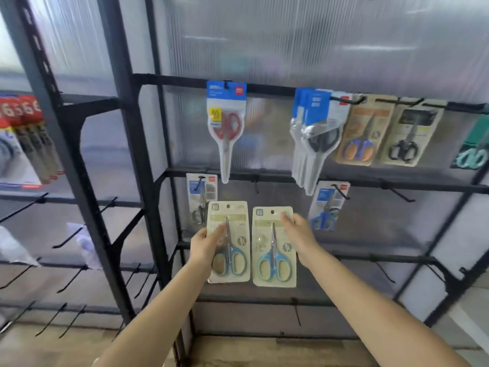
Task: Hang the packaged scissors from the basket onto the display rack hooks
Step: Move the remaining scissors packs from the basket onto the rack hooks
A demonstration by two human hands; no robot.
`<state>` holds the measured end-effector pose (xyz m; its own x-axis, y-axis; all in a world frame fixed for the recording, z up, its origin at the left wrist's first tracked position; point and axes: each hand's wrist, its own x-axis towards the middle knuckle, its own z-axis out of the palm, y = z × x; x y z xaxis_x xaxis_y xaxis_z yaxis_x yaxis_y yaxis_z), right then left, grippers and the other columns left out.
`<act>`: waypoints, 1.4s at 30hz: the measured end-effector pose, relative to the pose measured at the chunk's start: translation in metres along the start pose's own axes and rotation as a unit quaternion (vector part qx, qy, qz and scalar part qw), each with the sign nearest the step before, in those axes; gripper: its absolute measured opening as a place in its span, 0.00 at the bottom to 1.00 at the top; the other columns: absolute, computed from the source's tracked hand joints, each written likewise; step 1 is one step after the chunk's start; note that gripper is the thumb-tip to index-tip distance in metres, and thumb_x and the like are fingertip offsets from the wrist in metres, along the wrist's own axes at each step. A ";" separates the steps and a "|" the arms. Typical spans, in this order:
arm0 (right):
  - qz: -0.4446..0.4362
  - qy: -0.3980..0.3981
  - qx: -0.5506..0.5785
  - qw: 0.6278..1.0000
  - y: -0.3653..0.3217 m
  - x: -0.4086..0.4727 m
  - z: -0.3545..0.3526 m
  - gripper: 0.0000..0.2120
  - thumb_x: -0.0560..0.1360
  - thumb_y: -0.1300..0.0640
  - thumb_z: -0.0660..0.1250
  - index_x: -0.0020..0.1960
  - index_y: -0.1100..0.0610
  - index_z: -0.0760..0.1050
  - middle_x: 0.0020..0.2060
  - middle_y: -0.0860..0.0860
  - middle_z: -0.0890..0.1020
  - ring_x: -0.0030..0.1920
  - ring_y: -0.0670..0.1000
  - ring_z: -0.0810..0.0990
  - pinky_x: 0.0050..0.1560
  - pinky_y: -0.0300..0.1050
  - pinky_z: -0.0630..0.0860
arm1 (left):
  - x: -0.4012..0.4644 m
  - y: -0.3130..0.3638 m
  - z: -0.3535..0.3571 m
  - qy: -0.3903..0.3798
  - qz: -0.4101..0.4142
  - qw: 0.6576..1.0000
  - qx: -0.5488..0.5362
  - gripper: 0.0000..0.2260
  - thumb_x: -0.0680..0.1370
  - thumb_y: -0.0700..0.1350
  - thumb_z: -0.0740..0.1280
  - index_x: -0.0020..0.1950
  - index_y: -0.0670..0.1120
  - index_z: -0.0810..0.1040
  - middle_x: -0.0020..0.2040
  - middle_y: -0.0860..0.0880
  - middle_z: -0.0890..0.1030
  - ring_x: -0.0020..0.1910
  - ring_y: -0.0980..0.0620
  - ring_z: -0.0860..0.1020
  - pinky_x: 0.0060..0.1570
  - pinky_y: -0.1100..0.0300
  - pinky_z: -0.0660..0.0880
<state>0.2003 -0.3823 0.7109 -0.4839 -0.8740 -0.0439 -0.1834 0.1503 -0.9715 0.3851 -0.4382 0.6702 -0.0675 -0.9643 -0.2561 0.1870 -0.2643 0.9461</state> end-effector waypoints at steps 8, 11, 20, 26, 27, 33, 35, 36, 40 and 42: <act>-0.026 -0.020 0.025 0.999 -0.016 0.047 0.036 0.10 0.81 0.52 0.56 0.52 0.58 0.71 0.48 0.56 0.80 0.46 0.54 0.79 0.45 0.49 0.75 | 0.021 0.011 -0.023 0.048 0.007 0.999 -0.017 0.09 0.74 0.49 0.71 0.48 0.45 0.77 0.44 0.44 0.83 0.41 0.44 0.82 0.43 0.51 0.80; -0.026 -0.023 0.022 0.999 -0.016 0.058 0.038 0.09 0.81 0.53 0.55 0.53 0.58 0.70 0.49 0.56 0.80 0.48 0.55 0.80 0.51 0.53 0.77 | 0.029 0.012 -0.025 0.053 0.011 0.998 -0.019 0.08 0.74 0.49 0.70 0.47 0.46 0.77 0.44 0.45 0.83 0.42 0.45 0.82 0.45 0.50 0.79; -0.040 -0.014 0.000 0.999 -0.003 0.080 0.045 0.09 0.81 0.53 0.56 0.51 0.57 0.70 0.49 0.56 0.79 0.49 0.55 0.80 0.49 0.51 0.76 | 0.042 0.004 -0.021 0.052 0.005 0.999 0.008 0.11 0.74 0.51 0.70 0.50 0.45 0.76 0.45 0.45 0.83 0.43 0.45 0.82 0.49 0.48 0.79; -0.052 -0.005 -0.003 0.999 0.002 0.100 0.050 0.09 0.81 0.52 0.56 0.49 0.57 0.70 0.47 0.55 0.79 0.50 0.55 0.79 0.50 0.51 0.75 | 0.052 0.000 -0.021 0.057 0.001 0.998 0.016 0.10 0.75 0.52 0.69 0.49 0.46 0.76 0.45 0.45 0.83 0.44 0.44 0.82 0.50 0.46 0.79; -0.057 -0.004 0.000 0.998 0.001 0.103 0.051 0.09 0.81 0.52 0.56 0.50 0.57 0.70 0.47 0.54 0.78 0.50 0.54 0.78 0.51 0.51 0.74 | 0.053 0.000 -0.021 0.058 0.000 0.998 0.017 0.10 0.75 0.52 0.69 0.49 0.46 0.76 0.45 0.45 0.83 0.43 0.44 0.82 0.51 0.46 0.79; -0.062 -0.020 -0.011 0.998 -0.002 0.126 0.056 0.12 0.81 0.50 0.55 0.55 0.58 0.69 0.51 0.53 0.77 0.52 0.52 0.78 0.52 0.50 0.75 | 0.061 -0.005 -0.018 0.069 -0.009 0.997 0.021 0.11 0.74 0.52 0.71 0.49 0.46 0.77 0.45 0.45 0.84 0.44 0.43 0.83 0.52 0.45 0.78; -0.061 -0.021 -0.023 0.998 -0.003 0.134 0.057 0.13 0.81 0.49 0.55 0.56 0.58 0.69 0.52 0.54 0.77 0.53 0.53 0.77 0.55 0.52 0.75 | 0.063 -0.006 -0.018 0.070 -0.013 0.997 0.020 0.11 0.73 0.52 0.71 0.49 0.46 0.77 0.45 0.44 0.84 0.45 0.42 0.83 0.53 0.44 0.78; -0.061 -0.021 -0.027 0.998 -0.004 0.137 0.058 0.14 0.81 0.49 0.54 0.57 0.58 0.70 0.53 0.54 0.77 0.53 0.53 0.77 0.56 0.53 0.75 | 0.063 -0.007 -0.017 0.070 -0.014 0.997 0.020 0.11 0.73 0.52 0.71 0.49 0.46 0.77 0.45 0.44 0.84 0.45 0.42 0.83 0.53 0.43 0.78; -0.060 -0.031 -0.037 0.997 -0.006 0.144 0.058 0.14 0.81 0.48 0.54 0.55 0.58 0.69 0.53 0.56 0.78 0.53 0.54 0.78 0.57 0.58 0.75 | 0.062 -0.007 -0.014 0.073 -0.016 0.997 0.024 0.11 0.74 0.51 0.71 0.49 0.45 0.77 0.45 0.44 0.84 0.45 0.42 0.83 0.54 0.42 0.77; -0.058 -0.039 -0.049 0.996 -0.006 0.145 0.057 0.15 0.81 0.48 0.54 0.56 0.58 0.69 0.54 0.56 0.78 0.54 0.55 0.78 0.57 0.59 0.75 | 0.060 -0.005 -0.012 0.070 -0.013 0.997 0.028 0.11 0.74 0.51 0.71 0.49 0.45 0.78 0.46 0.44 0.84 0.46 0.42 0.83 0.54 0.42 0.77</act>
<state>0.1796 -0.5363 0.6973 -0.3875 -0.9207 0.0468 -0.3183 0.0860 -0.9441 0.3914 -0.4953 0.6478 0.0660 -0.9509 -0.3024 0.1322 -0.2921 0.9472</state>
